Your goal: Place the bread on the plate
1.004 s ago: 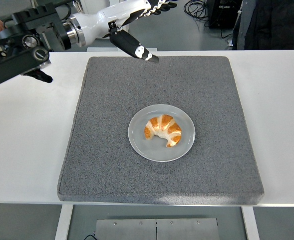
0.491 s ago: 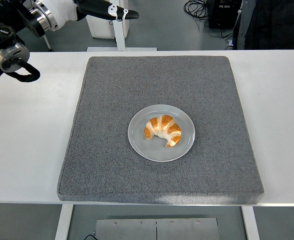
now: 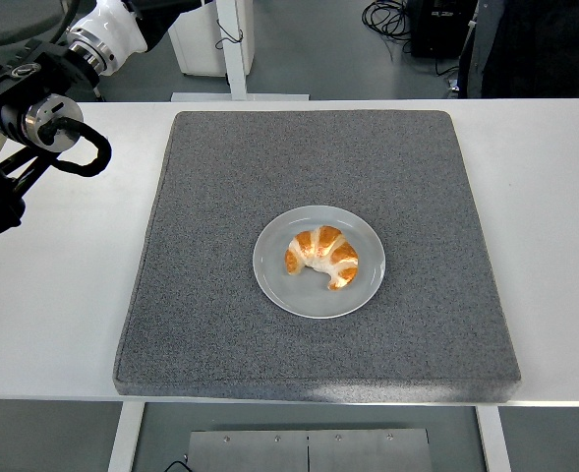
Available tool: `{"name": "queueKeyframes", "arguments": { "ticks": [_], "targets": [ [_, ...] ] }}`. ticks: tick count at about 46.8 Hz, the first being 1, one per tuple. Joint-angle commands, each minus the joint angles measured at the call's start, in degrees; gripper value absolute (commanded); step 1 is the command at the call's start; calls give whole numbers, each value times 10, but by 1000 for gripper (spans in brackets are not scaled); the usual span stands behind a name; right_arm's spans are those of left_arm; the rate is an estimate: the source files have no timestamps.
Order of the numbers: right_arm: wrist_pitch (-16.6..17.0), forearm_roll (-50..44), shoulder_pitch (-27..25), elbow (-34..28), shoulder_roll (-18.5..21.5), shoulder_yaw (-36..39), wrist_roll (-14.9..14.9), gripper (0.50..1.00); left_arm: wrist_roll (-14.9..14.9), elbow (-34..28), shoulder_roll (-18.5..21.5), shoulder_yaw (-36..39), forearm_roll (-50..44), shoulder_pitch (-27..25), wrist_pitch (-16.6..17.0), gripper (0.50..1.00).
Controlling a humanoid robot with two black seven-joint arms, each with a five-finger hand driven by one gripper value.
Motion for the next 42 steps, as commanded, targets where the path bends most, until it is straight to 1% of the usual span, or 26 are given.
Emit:
{"name": "queueKeyframes", "arguments": {
  "ticks": [1, 6, 15, 18, 21, 23, 27, 33, 42],
  "targets": [
    [1, 1, 0, 1, 0, 0, 0, 1000, 2, 38, -26, -27, -4, 12, -11, 992],
    [1, 1, 0, 1, 0, 0, 0, 1000, 9, 85, -62, -44, -14, 17, -25, 992],
    [1, 1, 1, 1, 0, 6, 0, 1000, 8, 159, -110, -57, -41, 27, -43, 992],
    [1, 1, 3, 2, 0, 5, 0, 1000, 8, 194, -130, -63, -47, 28, -63, 992],
    [1, 1, 3, 2, 0, 4, 0, 1000, 9, 237, -151, -79, -62, 29, -95, 992],
    [1, 1, 3, 2, 0, 4, 0, 1000, 9, 265, -166, -90, -72, 29, -108, 990],
    [1, 1, 0, 2, 0, 2, 0, 1000, 9, 310, -196, -103, -84, 30, -115, 992],
    [1, 1, -2, 1, 0, 3, 0, 1000, 7, 338, -222, -114, -99, 40, -116, 992],
    [1, 1, -9, 1, 0, 2, -1, 1000, -1, 340, -222, -117, -121, 54, -114, 990]
  ]
}}
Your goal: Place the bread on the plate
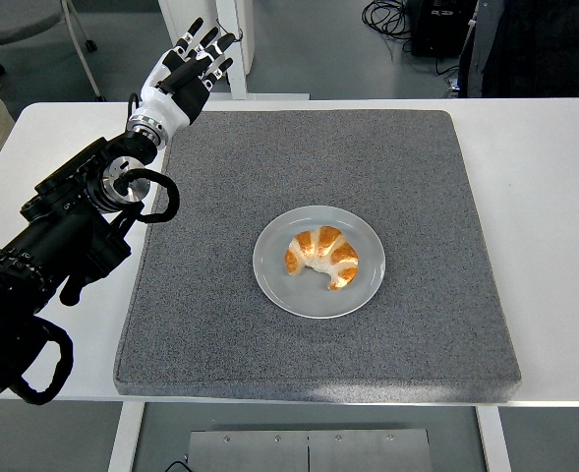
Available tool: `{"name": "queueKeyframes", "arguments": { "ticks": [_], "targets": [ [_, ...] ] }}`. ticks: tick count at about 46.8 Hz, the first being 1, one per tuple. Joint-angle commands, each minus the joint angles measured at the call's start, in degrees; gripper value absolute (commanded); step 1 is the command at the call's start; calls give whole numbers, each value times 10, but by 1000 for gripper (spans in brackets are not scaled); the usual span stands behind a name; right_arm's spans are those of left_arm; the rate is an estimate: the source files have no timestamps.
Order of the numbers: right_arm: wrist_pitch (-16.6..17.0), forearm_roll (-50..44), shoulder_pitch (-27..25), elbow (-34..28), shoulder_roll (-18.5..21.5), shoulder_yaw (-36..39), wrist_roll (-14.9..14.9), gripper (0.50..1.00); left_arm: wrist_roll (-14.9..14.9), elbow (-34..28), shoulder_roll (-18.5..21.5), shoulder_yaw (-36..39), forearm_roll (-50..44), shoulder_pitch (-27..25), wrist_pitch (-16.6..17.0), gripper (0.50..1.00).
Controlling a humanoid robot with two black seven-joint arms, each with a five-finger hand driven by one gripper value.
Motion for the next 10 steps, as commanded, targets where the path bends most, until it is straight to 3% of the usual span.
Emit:
{"name": "queueKeyframes", "arguments": {
  "ticks": [1, 10],
  "targets": [
    [0, 0, -1, 0, 0, -1, 0, 1000, -4, 0, 0, -4, -10, 5, 2, 990],
    [-2, 2, -8, 0, 0, -4, 0, 1000, -4, 3, 0, -8, -23, 14, 2, 990]
  ]
}}
